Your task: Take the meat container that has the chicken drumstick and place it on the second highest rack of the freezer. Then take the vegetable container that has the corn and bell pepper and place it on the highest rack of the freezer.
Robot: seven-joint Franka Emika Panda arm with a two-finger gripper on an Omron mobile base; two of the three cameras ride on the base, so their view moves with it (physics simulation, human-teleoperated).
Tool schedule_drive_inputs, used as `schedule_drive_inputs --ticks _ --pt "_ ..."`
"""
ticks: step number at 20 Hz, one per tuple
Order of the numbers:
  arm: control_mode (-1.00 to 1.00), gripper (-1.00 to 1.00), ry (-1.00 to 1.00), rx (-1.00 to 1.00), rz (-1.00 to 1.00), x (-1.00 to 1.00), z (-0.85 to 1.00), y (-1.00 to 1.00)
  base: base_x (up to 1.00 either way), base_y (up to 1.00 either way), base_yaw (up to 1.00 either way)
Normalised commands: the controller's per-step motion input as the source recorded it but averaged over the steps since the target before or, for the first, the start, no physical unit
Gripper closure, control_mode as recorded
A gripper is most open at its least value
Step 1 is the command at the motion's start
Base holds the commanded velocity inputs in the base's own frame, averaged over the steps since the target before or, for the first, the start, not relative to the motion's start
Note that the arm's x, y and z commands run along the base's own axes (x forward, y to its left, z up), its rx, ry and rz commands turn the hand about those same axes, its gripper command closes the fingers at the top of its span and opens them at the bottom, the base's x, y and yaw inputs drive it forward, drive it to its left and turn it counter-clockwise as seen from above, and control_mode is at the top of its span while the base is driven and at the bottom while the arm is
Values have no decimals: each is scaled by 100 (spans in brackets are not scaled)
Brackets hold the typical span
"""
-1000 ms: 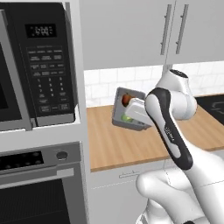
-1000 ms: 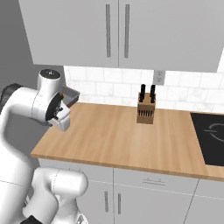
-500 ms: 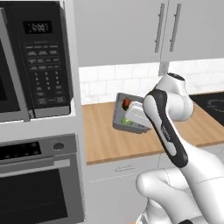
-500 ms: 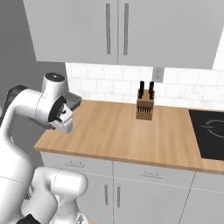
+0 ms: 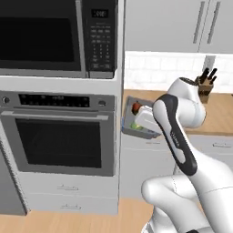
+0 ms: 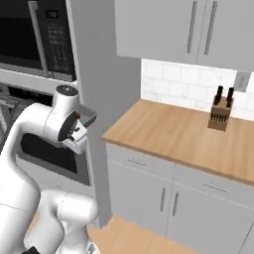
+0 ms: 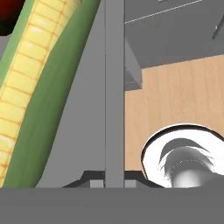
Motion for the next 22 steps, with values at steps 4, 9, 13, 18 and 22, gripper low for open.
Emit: schedule_drive_inputs --ticks 4,9,13,18,22 --pt "100 100 0 0 0 0 0 0 -11 75 74" --pt "100 100 0 0 0 0 0 0 3 98 59" --pt "100 100 0 0 0 0 0 0 45 100 41" --pt "100 100 0 0 0 0 0 0 94 100 21" --pt "100 100 0 0 0 0 0 0 100 98 4"
